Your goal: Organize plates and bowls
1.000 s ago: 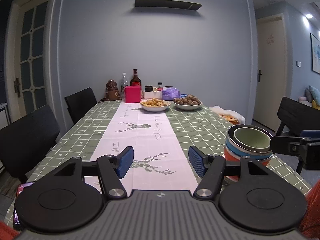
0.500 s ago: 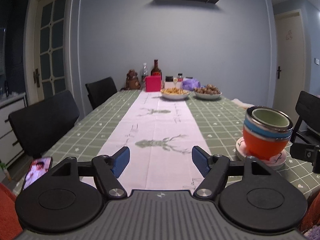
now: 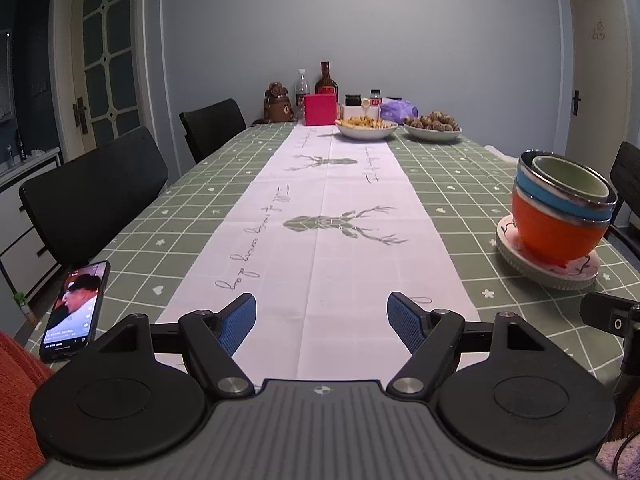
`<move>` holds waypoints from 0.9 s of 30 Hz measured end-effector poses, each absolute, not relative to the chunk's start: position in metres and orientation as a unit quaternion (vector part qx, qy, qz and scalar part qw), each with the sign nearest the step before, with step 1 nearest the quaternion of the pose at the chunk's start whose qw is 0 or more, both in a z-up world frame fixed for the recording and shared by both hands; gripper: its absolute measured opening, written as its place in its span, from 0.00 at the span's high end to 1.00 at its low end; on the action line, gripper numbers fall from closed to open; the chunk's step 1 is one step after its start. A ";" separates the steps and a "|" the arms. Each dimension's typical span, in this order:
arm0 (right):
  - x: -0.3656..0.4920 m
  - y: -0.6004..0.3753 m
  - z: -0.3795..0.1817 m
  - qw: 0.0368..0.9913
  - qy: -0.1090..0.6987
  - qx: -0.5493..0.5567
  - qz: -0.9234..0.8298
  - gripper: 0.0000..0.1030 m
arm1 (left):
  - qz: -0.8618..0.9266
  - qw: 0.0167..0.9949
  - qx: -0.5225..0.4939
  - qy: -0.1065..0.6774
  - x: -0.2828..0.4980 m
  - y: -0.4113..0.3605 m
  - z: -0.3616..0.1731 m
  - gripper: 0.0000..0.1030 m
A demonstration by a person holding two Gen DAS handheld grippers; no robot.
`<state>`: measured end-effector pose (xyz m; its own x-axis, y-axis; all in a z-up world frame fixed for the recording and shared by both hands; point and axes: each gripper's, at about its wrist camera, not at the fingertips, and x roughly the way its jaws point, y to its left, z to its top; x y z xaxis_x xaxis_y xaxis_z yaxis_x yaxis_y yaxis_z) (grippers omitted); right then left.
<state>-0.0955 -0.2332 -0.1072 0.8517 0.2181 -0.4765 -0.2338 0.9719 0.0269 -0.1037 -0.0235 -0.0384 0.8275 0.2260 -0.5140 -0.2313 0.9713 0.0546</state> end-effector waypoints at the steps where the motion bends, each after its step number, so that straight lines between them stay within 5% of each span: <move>1: -0.095 -0.234 -0.108 0.962 0.247 -0.015 0.117 0.07 | 0.119 0.955 -0.005 0.270 -0.104 -0.024 -0.039 0.15; 27: -0.094 -0.236 -0.109 0.962 0.247 -0.013 0.112 0.07 | 0.122 0.952 -0.001 0.282 -0.103 -0.024 -0.042 0.14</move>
